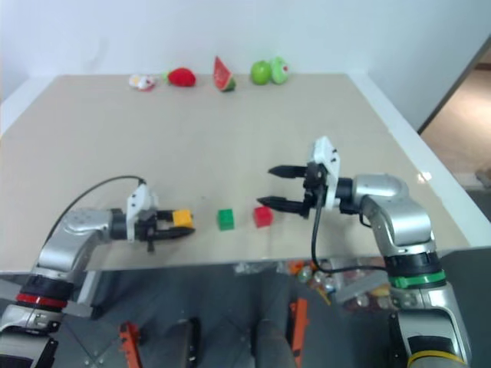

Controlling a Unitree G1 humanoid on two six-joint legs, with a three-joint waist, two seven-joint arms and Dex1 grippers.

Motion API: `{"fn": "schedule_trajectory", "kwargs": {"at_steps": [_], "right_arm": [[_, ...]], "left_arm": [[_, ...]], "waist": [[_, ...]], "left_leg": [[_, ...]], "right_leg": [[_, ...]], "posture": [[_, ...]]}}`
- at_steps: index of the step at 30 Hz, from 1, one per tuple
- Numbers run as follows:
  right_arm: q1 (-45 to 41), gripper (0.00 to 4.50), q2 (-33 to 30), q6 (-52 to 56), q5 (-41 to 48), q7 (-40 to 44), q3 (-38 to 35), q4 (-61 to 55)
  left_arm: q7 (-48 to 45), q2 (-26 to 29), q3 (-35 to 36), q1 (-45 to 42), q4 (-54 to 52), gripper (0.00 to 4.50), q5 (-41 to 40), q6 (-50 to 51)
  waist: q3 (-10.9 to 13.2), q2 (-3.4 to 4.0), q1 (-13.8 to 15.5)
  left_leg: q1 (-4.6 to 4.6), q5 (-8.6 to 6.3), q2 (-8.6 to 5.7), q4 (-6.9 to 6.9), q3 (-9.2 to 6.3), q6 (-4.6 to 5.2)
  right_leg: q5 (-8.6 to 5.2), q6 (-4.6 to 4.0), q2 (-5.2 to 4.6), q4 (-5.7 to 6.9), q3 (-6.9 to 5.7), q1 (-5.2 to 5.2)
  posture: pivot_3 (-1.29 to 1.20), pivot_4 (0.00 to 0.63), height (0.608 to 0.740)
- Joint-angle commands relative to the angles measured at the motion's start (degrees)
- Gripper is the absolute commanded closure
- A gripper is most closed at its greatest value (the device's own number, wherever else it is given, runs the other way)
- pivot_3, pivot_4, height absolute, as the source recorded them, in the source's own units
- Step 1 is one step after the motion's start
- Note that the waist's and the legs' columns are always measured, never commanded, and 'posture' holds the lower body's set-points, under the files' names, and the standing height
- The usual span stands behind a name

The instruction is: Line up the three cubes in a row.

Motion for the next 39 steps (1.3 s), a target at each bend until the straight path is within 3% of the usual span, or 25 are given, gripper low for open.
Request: {"fn": "schedule_trajectory", "kwargs": {"at_steps": [1, 13, 30, 39], "right_arm": [[-0.98, 0.29, -0.35, -0.68, 0.77, -0.3, -2.08, -0.3], [1.34, 0.29, -1.68, 0.75, 1.55, -1.73, -3.57, -3.39], [0.54, 0.29, -1.5, 0.89, 1.39, -2.61, -2.99, -2.57], [0.0, 0.29, -1.33, 0.57, 1.08, -2.57, -2.76, -1.91]], "left_arm": [[0.1, -0.31, -1.32, -1.09, 0.58, 3.15, 0.89, -1.53], [-1.69, 0.61, -0.47, -7.81, 12.88, 3.15, 1.63, -5.78], [-3.19, 0.48, -1.4, -4.24, 6.75, 3.15, -0.03, -2.42], [-3.12, 0.48, -1.76, -5.74, 13.86, 3.15, 2.59, -6.33]], "waist": [[0.0, 0.0, -0.04], [0.0, 0.0, -0.03], [0.0, 0.0, -0.04], [0.0, 0.0, -0.03]], "left_leg": [[0.01, 0.0, 0.0, 0.0, 0.0, 0.0], [-0.05, 0.01, 0.01, -0.02, -0.07, 0.02], [-0.04, 0.01, 0.01, -0.02, -0.06, 0.02], [0.0, 0.01, 0.01, -0.01, -0.07, 0.02]], "right_leg": [[0.02, -0.01, 0.02, 0.0, 0.0, -0.01], [-0.06, 0.01, 0.12, -0.01, 0.04, -0.04], [-0.05, 0.01, 0.13, -0.01, 0.06, -0.04], [-0.04, 0.0, 0.13, -0.01, 0.06, -0.03]], "posture": [[0.0, 0.15, 0.74], [0.0, 0.15, 0.74], [0.0, 0.15, 0.74], [0.0, 0.15, 0.74]]}}
